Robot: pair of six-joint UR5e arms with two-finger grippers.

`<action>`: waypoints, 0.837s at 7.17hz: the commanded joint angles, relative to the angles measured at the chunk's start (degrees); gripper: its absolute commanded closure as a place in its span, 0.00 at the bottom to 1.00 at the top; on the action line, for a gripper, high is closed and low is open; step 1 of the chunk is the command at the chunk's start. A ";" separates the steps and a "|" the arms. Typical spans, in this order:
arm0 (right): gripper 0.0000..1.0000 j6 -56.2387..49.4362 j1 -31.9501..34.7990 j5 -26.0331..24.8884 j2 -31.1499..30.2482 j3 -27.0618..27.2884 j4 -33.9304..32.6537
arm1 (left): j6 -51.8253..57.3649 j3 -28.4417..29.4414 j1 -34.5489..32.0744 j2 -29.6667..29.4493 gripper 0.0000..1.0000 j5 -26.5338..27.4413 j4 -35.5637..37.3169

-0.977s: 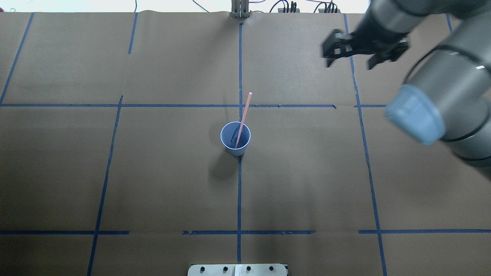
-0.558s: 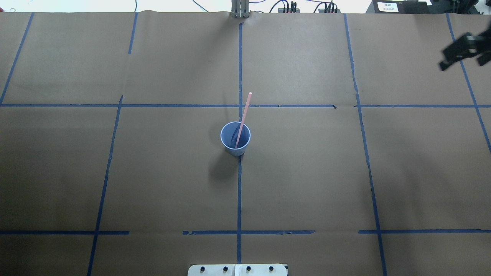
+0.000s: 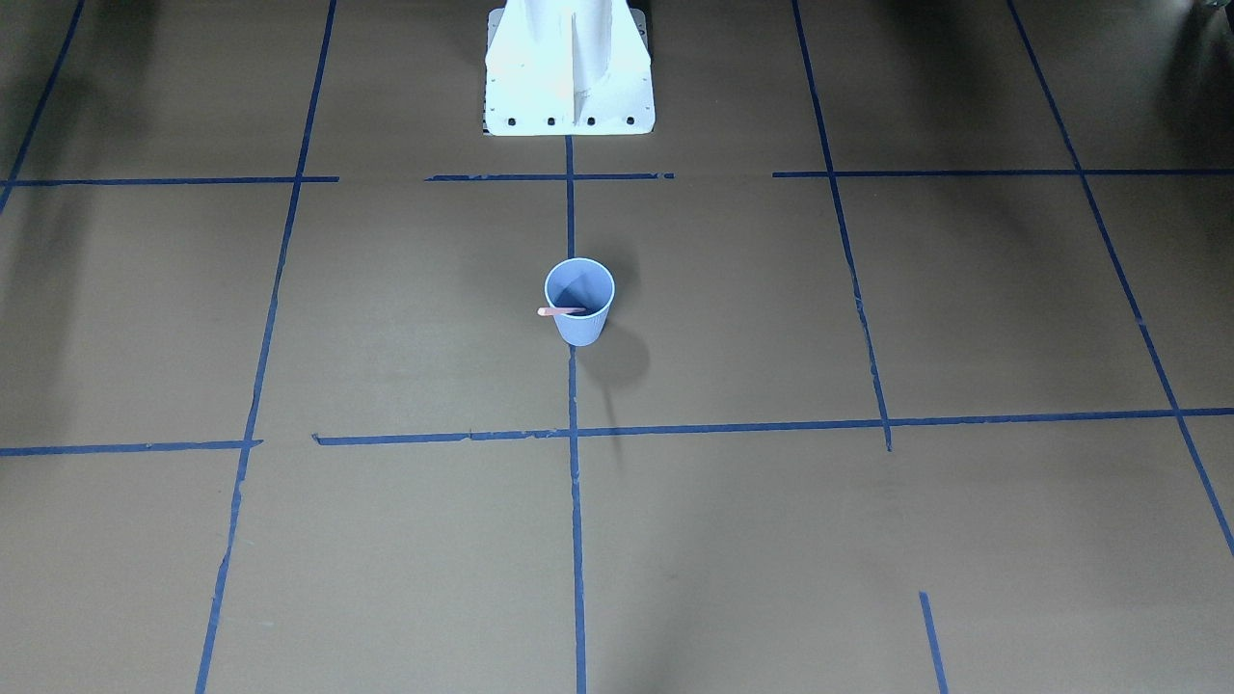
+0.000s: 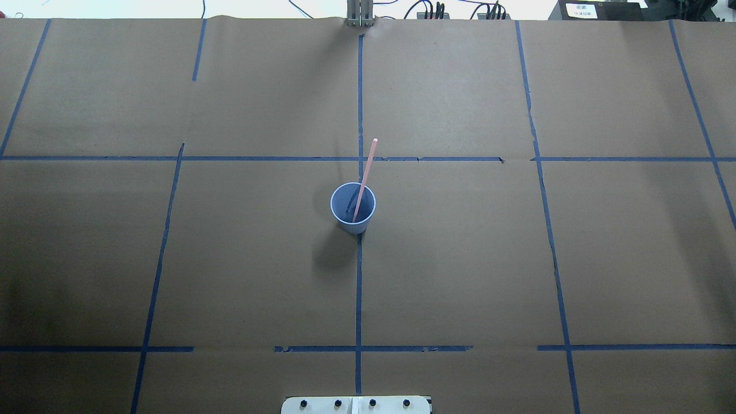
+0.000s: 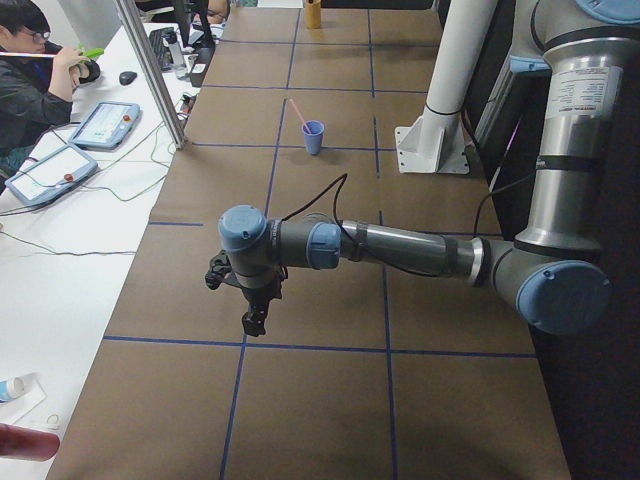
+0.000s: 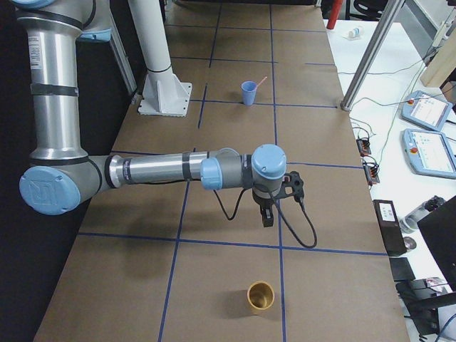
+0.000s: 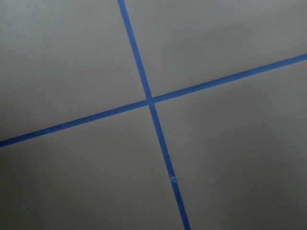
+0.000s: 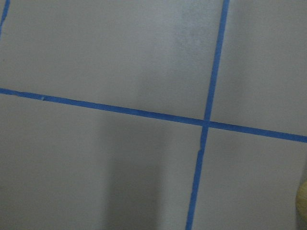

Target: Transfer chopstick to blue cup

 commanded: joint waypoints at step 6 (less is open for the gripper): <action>0.00 8.13 0.95 1.38 -2.52 -2.06 2.15 | -4.06 3.78 -0.95 1.75 0.00 -3.11 -0.97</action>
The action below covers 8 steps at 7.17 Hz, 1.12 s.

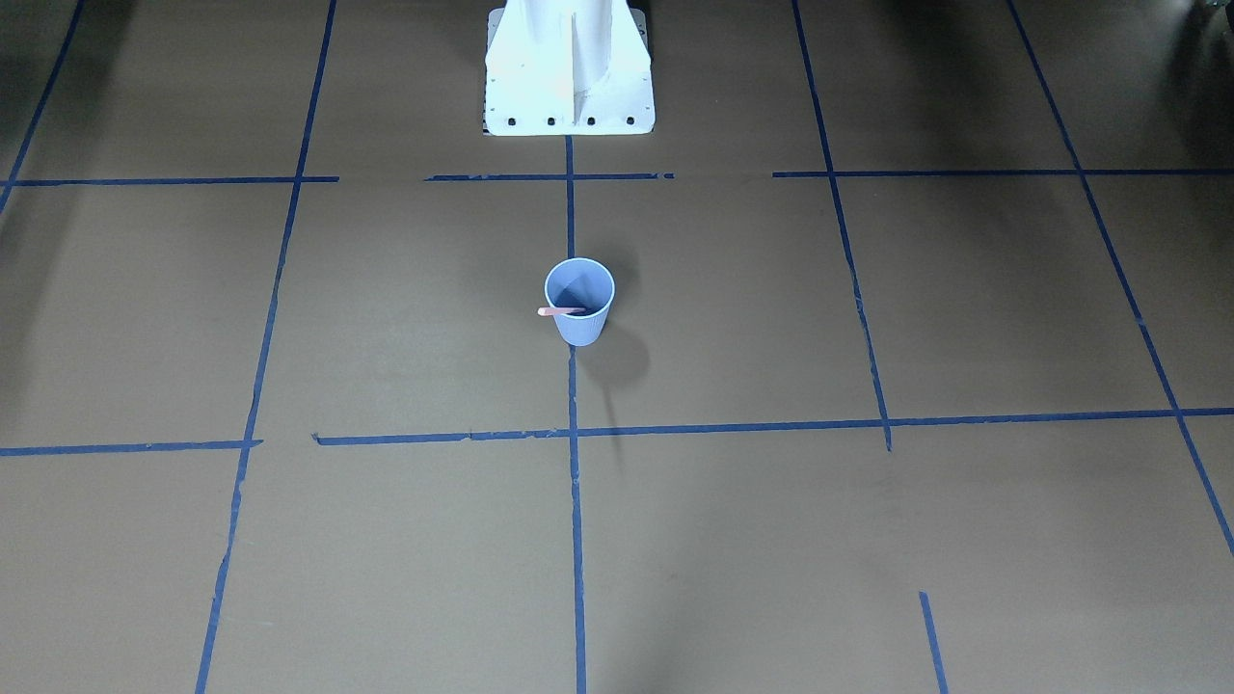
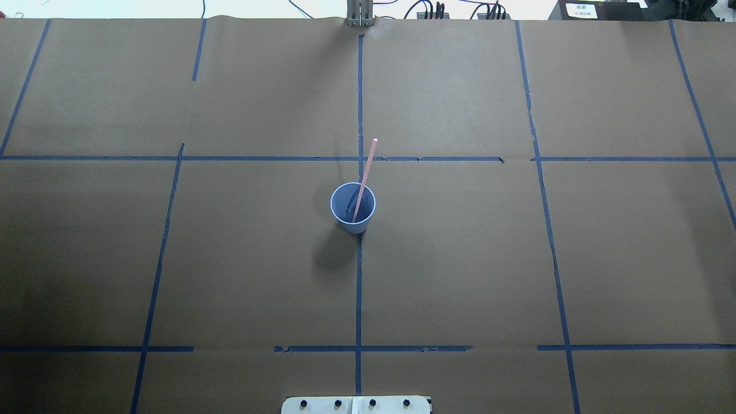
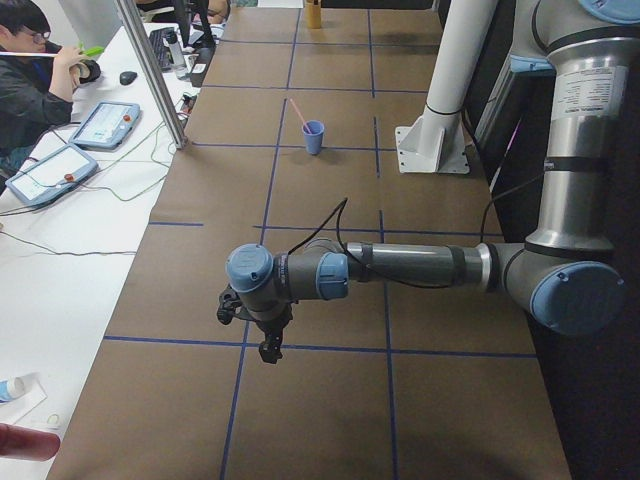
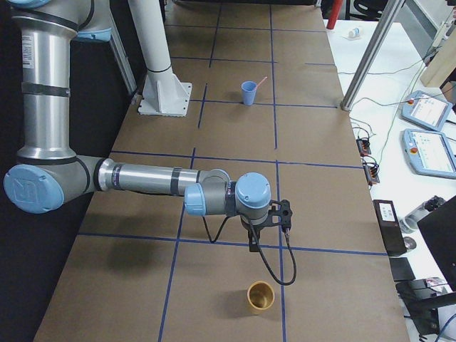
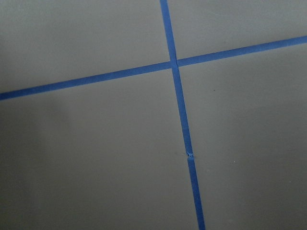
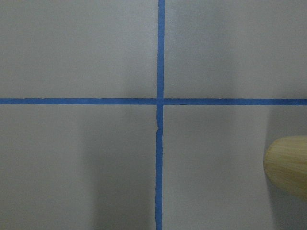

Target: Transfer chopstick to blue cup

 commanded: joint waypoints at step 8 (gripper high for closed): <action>0.00 0.83 -1.15 -1.59 0.05 0.15 -0.85 | -0.76 -0.60 -2.44 1.29 0.00 -0.50 -0.69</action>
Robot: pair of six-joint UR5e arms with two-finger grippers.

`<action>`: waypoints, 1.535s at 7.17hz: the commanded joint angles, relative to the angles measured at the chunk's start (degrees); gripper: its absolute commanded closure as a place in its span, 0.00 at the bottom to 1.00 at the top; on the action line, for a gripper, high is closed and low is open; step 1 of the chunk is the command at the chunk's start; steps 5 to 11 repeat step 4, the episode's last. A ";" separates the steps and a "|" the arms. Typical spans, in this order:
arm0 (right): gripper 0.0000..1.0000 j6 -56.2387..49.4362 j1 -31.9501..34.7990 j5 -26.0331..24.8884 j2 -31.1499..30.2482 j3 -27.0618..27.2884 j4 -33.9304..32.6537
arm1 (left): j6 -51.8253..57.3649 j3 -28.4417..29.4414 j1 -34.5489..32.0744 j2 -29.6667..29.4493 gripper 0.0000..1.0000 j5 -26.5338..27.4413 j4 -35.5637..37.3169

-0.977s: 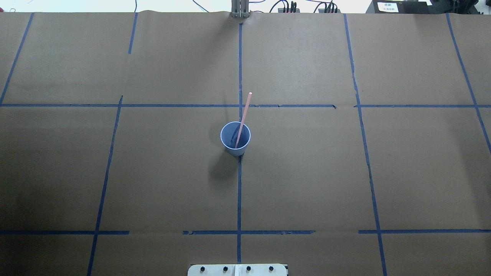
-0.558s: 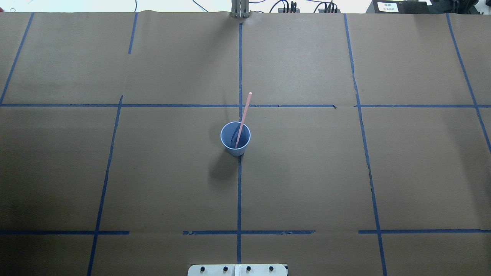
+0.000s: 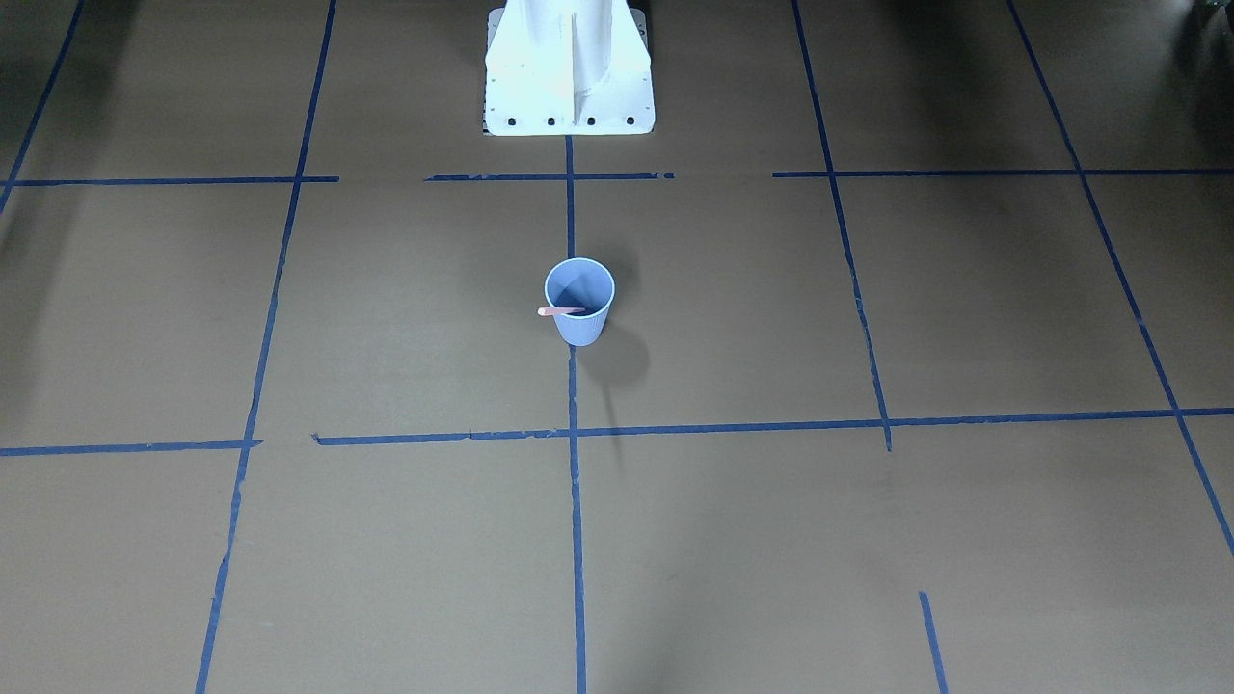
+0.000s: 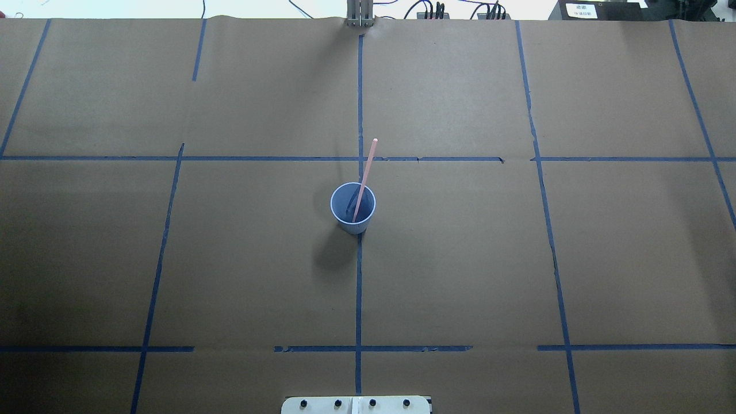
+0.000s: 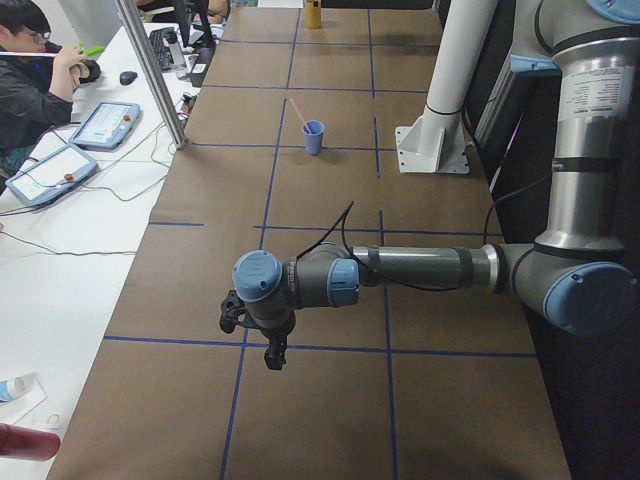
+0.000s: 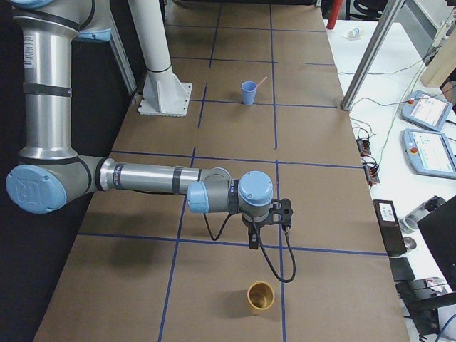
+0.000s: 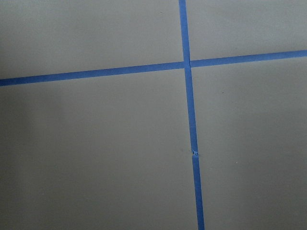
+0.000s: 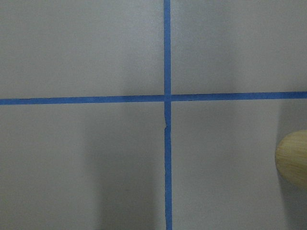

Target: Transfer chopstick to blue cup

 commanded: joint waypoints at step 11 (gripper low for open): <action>0.00 -0.07 -0.01 -0.37 -0.37 0.13 0.09 | 0.18 0.35 0.01 -0.19 0.00 -0.04 -0.10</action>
